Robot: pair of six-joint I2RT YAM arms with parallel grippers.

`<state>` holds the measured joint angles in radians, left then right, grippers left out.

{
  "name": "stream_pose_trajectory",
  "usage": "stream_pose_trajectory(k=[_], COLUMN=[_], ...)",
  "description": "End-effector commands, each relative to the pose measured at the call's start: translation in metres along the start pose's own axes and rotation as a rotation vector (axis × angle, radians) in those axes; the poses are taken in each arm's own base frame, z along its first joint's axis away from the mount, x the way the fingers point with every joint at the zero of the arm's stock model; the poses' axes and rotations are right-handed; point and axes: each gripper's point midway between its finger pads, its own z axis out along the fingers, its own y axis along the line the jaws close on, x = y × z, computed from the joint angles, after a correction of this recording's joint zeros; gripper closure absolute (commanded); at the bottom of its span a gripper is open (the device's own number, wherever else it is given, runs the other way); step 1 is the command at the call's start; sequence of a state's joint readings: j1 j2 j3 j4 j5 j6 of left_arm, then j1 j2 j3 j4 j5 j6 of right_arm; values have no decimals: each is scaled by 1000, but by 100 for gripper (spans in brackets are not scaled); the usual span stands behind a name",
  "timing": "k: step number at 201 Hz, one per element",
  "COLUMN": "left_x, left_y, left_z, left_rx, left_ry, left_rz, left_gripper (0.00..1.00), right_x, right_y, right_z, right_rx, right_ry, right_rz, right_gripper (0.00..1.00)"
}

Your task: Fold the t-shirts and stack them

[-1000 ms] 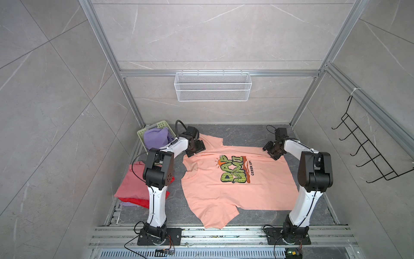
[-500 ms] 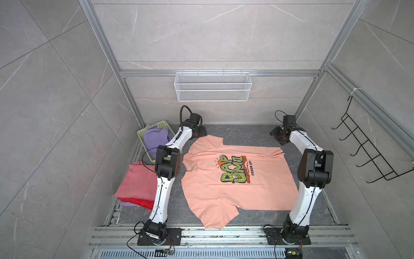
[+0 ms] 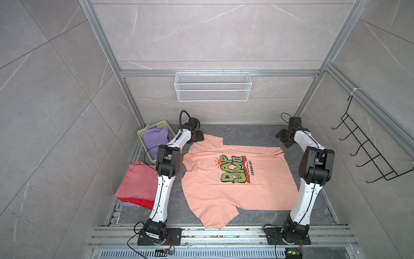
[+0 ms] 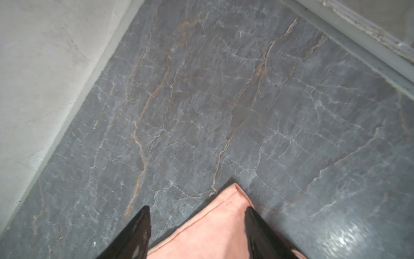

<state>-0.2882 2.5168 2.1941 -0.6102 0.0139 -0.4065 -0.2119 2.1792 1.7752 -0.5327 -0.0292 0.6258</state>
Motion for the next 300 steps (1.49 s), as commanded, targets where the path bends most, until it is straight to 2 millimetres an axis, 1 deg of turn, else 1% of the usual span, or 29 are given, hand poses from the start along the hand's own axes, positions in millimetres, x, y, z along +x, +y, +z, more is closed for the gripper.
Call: stream_pose_trajectory(k=[1, 38, 55, 69, 82, 93, 110, 135, 152, 165, 186, 199, 209, 230, 245, 257, 279, 288, 300], left_x=[6, 8, 11, 10, 3, -7, -25, -43, -46, -49, -56, -61, -64, -64, -62, -61, -61, -59, -56], left_y=[-7, -18, -22, -23, -24, -26, -30, -35, -37, -43, -56, -58, -55, -54, -55, -54, -53, -51, -51], left_z=[13, 23, 26, 26, 23, 16, 5, 0, 3, 2, -8, -11, -8, 8, 15, 18, 15, 14, 12], left_rx=[34, 62, 62, 59, 46, 45, 49, 66, 75, 100, 147, 160, 142, 135, 141, 145, 144, 134, 128], left_ry=[18, 29, 39, 32, 3, -35, -102, -167, -176, -190, -243, -272, -275, -238, -223, -224, -228, -219, -206], left_rz=[22, 23, 28, 25, 24, 27, 37, 52, 48, 42, 45, 44, 35, 22, 5, -13, -29, -30, -29], left_gripper=[25, 31, 38, 38, 37, 36, 30, 28, 29, 29, 29, 28, 28, 29, 32, 36, 52, 56, 58], right_x=[-1, -1, 1, 2, 4, 5, 7, 9, 9, 10, 10, 10, 9, 8, 7, 5, 4, 4, 2], right_y=[-12, -19, -23, -25, -26, -25, -26, -27, -29, -29, -31, -32, -34, -36, -37, -40, -42, -42, -41], right_z=[5, 9, 11, 12, 12, 13, 14, 15, 15, 14, 13, 12, 13, 11, 9, 9, 11, 13, 15], right_rx=[40, 40, 48, 49, 46, 44, 42, 43, 47, 49, 49, 52, 56, 63, 65, 70, 76, 80, 79], right_ry=[22, 35, 42, 45, 51, 56, 62, 67, 68, 69, 71, 72, 75, 75, 75, 72, 80, 88, 91], right_rz=[-10, 9, 12, 18, 19, 19, 19, 20, 24, 31, 38, 36, 36, 33, 32, 31, 19, 7, -4], right_gripper=[33, 33, 33, 33, 33, 34, 34, 34, 34, 33, 34, 34, 33, 34, 34, 34, 34, 34, 34])
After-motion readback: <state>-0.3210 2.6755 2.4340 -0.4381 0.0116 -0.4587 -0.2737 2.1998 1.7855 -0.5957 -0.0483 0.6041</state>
